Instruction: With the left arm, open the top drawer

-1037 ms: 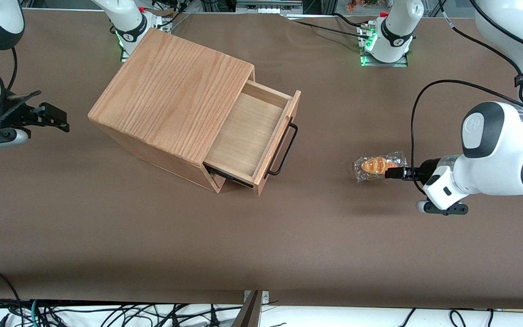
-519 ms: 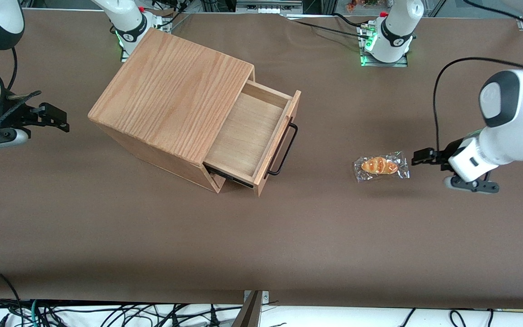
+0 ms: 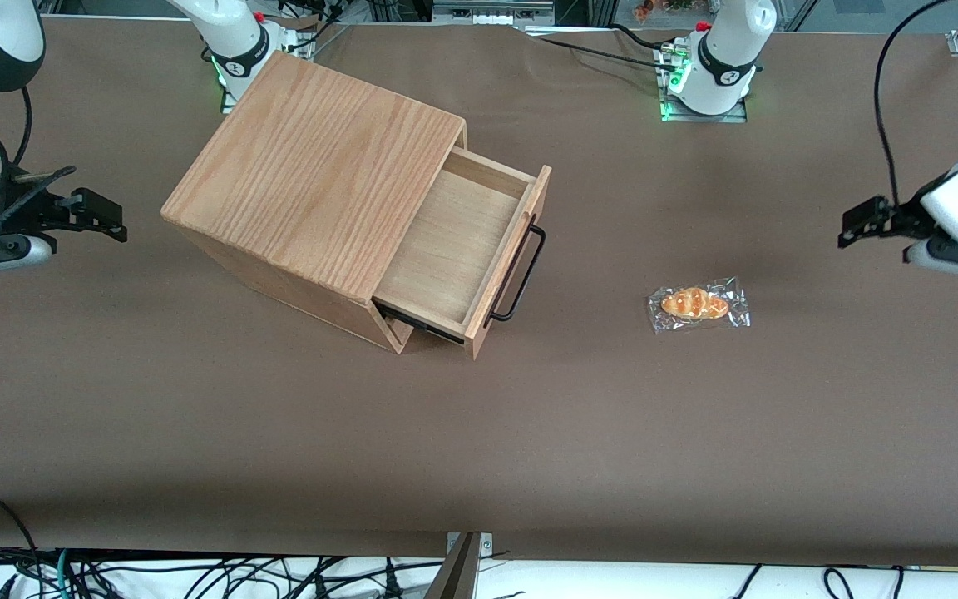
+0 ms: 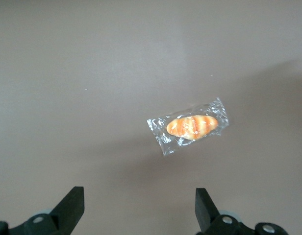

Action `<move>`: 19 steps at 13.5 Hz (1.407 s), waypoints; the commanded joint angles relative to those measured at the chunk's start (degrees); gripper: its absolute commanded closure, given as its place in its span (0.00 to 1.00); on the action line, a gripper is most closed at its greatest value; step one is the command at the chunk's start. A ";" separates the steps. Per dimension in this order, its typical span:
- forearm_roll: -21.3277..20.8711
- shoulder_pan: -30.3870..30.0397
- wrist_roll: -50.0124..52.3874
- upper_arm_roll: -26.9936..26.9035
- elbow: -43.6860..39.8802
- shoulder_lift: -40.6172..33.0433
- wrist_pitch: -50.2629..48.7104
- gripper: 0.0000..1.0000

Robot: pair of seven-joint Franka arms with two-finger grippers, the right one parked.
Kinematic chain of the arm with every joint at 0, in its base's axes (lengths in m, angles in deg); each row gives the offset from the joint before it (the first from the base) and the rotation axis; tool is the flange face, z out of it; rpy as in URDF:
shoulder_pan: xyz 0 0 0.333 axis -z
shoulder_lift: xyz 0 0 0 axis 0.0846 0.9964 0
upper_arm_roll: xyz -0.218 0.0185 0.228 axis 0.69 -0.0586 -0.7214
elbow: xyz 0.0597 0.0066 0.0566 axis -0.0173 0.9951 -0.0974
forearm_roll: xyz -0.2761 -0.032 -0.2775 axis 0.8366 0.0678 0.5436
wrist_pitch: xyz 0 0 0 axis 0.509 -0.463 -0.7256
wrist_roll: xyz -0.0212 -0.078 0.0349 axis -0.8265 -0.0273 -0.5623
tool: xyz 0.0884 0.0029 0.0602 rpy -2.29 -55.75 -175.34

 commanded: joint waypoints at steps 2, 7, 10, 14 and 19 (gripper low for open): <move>-1.57 0.21 -0.74 3.58 -3.30 -3.65 -5.01 0.00; -1.31 -0.58 -0.83 5.26 -4.54 -5.06 -5.99 0.00; -1.57 -0.50 -0.66 5.35 -4.46 -5.15 -6.08 0.00; -1.48 -0.32 -0.39 5.44 -5.16 -4.45 -6.17 0.00; -1.57 -0.32 -0.48 5.43 -5.16 -4.53 -7.12 0.00</move>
